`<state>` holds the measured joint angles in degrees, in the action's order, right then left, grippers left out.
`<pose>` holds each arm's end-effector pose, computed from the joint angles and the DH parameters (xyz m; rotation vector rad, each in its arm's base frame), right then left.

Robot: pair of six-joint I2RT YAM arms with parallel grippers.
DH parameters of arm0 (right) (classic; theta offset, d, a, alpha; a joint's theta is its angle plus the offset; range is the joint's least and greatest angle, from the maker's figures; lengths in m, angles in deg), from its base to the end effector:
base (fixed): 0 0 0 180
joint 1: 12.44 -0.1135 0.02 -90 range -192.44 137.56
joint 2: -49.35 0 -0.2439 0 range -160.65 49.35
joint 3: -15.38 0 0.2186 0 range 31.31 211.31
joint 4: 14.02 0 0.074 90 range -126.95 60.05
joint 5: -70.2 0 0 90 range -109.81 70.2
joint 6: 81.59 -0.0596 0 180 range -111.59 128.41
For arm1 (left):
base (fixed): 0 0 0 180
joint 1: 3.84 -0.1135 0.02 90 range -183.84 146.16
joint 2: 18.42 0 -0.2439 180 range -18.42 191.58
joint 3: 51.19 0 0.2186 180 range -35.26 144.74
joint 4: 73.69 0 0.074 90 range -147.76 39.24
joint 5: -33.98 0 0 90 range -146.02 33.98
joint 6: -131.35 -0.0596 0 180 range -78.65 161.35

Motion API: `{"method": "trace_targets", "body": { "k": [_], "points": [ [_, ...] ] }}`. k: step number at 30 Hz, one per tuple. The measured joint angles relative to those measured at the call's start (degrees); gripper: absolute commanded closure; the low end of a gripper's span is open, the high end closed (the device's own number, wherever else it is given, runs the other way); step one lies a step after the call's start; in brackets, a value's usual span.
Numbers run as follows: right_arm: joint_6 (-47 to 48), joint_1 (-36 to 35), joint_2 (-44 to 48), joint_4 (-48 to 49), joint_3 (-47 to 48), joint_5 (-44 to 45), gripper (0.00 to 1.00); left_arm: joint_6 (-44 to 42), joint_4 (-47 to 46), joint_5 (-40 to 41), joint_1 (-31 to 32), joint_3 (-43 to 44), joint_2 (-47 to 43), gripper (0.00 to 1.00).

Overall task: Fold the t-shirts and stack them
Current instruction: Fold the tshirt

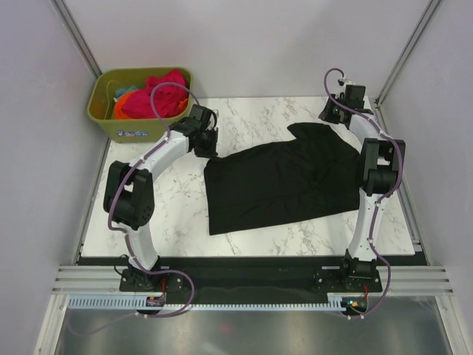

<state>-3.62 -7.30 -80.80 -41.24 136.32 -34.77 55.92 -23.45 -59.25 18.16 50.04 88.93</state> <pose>0.4983 -0.0294 0.1868 0.1841 2.1965 0.3552 0.3548 -0.1470 0.2118 0.1894 2.5767 -0.3142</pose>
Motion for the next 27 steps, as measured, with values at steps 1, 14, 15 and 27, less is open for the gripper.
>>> {"method": "trace_targets", "body": {
  "k": [1, 14, 15, 27],
  "points": [
    [0.09, -0.26, -0.63, -0.09, 0.42, -0.37, 0.71, 0.09, -0.04, -0.02, 0.07, -0.04, -0.26, 0.98],
    [8.7, -16.28, -6.19, -4.22, 3.26, 11.87, 0.73, 0.15, -0.09, -0.2, 1.6, -0.79, -0.5, 0.98],
    [9.49, -17.38, -6.49, -4.37, 3.85, 12.9, 0.73, 0.15, -0.07, -0.2, 1.75, -0.79, -0.5, 0.98],
    [15.87, -20.41, -11.1, -7.85, 11.76, 23.3, 0.68, 0.15, -0.07, -0.22, 2.62, -0.79, -0.5, 0.98]
  ]
}}
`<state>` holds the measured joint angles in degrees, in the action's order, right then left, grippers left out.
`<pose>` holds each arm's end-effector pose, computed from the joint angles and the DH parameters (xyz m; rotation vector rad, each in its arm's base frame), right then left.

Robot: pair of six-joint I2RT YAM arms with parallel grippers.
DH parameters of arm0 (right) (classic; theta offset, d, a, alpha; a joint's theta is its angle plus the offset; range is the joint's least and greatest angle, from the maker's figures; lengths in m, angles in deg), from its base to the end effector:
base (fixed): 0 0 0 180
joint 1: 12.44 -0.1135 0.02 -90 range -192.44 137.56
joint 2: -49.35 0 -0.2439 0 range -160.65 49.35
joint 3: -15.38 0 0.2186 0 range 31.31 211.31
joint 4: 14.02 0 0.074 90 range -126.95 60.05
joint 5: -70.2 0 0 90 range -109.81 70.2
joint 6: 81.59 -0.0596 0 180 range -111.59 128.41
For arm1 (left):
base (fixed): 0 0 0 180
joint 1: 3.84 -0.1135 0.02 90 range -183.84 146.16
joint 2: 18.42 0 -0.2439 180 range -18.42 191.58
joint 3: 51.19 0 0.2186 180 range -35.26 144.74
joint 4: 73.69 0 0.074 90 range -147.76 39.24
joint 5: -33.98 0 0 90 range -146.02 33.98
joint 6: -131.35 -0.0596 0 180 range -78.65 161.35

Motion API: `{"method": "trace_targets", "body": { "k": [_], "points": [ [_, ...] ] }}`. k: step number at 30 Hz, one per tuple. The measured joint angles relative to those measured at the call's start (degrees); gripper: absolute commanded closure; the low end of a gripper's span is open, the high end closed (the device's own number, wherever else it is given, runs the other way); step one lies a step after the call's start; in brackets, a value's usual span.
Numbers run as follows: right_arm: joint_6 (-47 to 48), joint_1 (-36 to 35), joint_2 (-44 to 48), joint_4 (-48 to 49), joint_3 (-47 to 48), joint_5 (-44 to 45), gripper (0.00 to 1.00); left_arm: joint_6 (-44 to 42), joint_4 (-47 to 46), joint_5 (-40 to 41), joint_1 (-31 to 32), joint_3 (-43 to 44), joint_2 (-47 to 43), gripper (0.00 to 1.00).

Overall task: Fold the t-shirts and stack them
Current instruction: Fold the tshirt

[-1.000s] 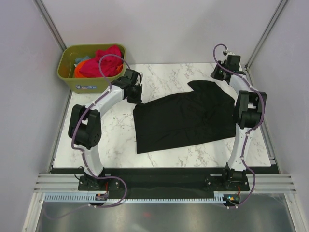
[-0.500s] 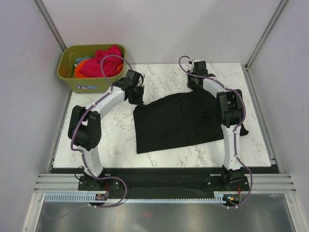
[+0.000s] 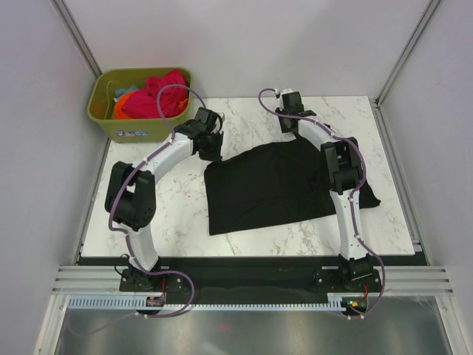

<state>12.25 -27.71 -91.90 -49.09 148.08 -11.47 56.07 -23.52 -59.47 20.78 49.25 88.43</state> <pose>0.5065 0.1293 0.1419 -0.3140 2.3018 -0.0692 0.3453 -0.1622 0.2111 0.2470 2.5802 -0.3354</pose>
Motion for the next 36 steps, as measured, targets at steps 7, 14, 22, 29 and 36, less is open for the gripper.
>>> {"method": "trace_targets", "body": {
  "k": [7, 14, 22, 29, 36],
  "points": [
    [1.27, -0.17, -0.46, -0.68, 0.7, 2.43, 0.69, 0.0, -0.02, 0.04, 0.11, 0.0, 0.0, 0.98],
    [1.99, -0.55, -0.46, -0.96, 0.74, 3.19, 0.69, 0.0, -0.02, 0.07, 0.46, 0.0, 0.0, 0.98],
    [2.19, -0.66, -0.44, -1.57, 1.16, 3.74, 0.68, 0.0, -0.02, 0.09, 0.63, -0.07, 0.0, 0.98],
    [2.25, -0.66, -0.42, -1.88, 1.27, 3.8, 0.7, 0.0, -0.02, 0.26, 0.63, -0.15, 0.0, 0.98],
    [2.12, -0.66, -0.04, -1.9, 1.55, 2.05, 0.66, 0.0, -0.02, 0.28, 0.63, -0.15, 0.0, 0.98]
  ]
}}
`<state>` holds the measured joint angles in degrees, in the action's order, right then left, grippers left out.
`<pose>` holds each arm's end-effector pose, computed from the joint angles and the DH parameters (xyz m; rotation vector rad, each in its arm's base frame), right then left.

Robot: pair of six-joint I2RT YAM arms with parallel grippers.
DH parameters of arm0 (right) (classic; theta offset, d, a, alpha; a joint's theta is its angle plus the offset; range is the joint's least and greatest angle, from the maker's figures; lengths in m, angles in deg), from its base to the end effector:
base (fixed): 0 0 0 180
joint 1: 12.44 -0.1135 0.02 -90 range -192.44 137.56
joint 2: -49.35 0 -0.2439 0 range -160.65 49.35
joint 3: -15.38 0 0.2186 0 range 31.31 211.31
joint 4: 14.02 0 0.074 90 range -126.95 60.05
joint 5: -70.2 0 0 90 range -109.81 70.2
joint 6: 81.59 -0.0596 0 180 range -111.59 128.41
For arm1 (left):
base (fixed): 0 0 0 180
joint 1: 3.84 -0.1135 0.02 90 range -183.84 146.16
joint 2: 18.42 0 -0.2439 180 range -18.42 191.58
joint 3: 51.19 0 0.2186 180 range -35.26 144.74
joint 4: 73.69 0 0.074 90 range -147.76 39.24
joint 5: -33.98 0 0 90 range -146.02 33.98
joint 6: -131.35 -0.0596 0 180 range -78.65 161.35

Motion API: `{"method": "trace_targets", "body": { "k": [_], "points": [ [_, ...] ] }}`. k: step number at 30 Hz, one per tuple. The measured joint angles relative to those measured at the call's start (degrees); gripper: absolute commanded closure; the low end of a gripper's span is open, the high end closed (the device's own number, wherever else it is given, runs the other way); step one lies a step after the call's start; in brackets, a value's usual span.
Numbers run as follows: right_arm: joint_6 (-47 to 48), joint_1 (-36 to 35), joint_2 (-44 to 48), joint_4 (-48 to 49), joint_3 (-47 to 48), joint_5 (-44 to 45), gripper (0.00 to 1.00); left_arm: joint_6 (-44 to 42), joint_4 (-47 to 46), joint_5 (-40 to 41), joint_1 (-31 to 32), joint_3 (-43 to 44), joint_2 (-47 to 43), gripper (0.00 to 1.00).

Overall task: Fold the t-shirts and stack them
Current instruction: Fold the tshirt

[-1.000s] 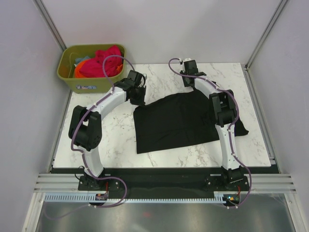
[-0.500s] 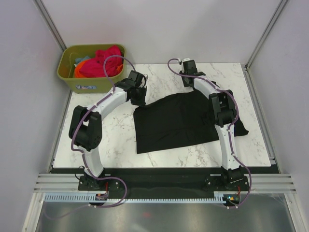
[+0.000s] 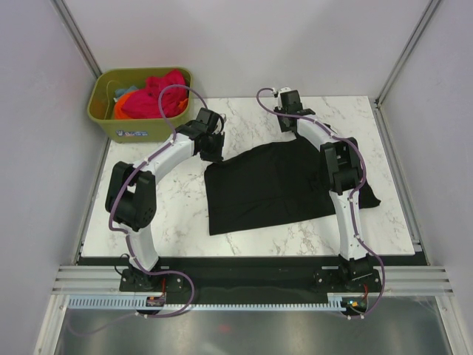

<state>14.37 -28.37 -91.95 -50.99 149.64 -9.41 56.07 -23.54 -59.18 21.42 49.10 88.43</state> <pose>0.5056 0.1331 0.1471 -0.3533 2.2995 -0.1248 0.3433 -0.1656 0.2104 0.2596 2.5812 -0.3324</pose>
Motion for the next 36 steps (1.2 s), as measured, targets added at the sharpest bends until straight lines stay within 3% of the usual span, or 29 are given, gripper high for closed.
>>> {"method": "trace_targets", "body": {
  "k": [31, 32, 36],
  "points": [
    [0.96, -0.04, -1.55, -0.74, 1.25, 6.4, 0.61, 0.0, 0.02, 0.09, 0.35, -0.44, 0.0, 0.98],
    [0.96, -0.04, -1.62, -0.76, 1.33, 6.49, 0.63, 0.0, 0.02, 0.11, 0.39, -0.44, 0.0, 0.98],
    [1.31, -0.09, -1.86, -0.81, 1.42, 7.08, 0.93, 0.0, 0.02, 0.37, 0.39, -0.72, 0.0, 0.98]
  ]
}}
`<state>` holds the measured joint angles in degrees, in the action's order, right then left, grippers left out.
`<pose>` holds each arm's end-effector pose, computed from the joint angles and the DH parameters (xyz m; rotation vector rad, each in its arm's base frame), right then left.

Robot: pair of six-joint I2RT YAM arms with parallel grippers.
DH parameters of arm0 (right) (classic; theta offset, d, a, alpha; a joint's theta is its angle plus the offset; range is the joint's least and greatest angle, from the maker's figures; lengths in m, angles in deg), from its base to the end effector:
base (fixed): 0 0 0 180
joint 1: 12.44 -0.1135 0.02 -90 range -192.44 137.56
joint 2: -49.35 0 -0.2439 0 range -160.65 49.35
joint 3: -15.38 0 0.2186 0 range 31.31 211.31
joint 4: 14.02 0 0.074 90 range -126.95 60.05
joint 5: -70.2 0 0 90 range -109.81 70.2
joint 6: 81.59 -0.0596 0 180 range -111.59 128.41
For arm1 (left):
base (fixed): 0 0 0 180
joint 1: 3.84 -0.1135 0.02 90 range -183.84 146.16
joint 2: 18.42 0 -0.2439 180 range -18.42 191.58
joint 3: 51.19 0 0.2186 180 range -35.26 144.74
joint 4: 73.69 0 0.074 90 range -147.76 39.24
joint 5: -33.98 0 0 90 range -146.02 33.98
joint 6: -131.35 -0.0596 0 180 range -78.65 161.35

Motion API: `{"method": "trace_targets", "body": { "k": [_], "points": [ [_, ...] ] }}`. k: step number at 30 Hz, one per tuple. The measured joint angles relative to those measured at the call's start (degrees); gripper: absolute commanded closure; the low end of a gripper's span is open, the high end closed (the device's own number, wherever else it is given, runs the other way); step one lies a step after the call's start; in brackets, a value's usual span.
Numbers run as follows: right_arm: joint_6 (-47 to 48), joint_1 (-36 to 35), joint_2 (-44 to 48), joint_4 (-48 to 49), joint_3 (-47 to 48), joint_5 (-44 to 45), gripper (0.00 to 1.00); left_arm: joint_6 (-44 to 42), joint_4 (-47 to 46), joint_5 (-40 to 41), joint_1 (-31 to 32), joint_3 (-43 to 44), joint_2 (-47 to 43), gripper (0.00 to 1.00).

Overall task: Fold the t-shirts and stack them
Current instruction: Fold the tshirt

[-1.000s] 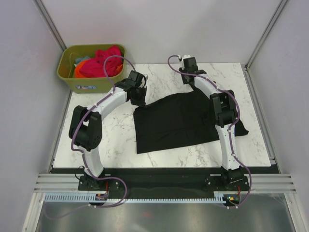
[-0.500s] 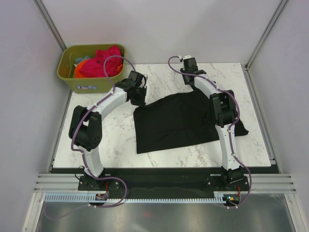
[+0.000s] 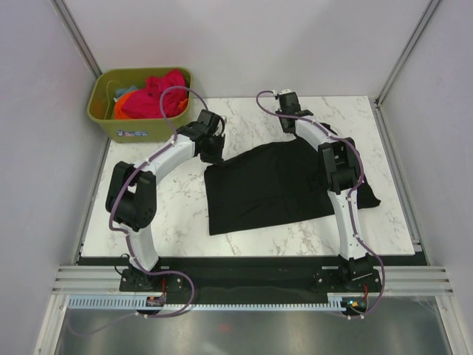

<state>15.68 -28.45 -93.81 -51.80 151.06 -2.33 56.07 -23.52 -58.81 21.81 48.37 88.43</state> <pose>0.5086 0.1273 0.1383 -0.3255 2.3095 -0.2836 0.3407 -0.1668 0.2066 0.2667 2.5928 -0.3220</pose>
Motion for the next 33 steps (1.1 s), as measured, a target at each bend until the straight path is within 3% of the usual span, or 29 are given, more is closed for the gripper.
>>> {"method": "trace_targets", "body": {
  "k": [2, 10, 21, 33],
  "points": [
    [0.09, -0.07, -0.07, -0.07, 0.02, 0.87, 1.0, 0.0, 0.11, 0.33, 0.0, -0.2, 0.0, 0.98],
    [-0.46, -0.04, 1.31, -1.49, -1.18, 6.49, 1.0, 0.04, 1.01, 1.53, 0.11, -0.22, -0.46, 0.98],
    [-8.11, 5.11, 24.22, 0.46, -25.0, 13.6, 1.0, 0.96, 2.73, 5.92, 0.13, -2.91, -3.93, 0.98],
    [-21.35, 12.33, 40.92, -0.02, -42.62, 11.43, 1.0, 2.62, 2.95, 3.65, 0.76, -9.05, -8.13, 0.98]
  ]
}}
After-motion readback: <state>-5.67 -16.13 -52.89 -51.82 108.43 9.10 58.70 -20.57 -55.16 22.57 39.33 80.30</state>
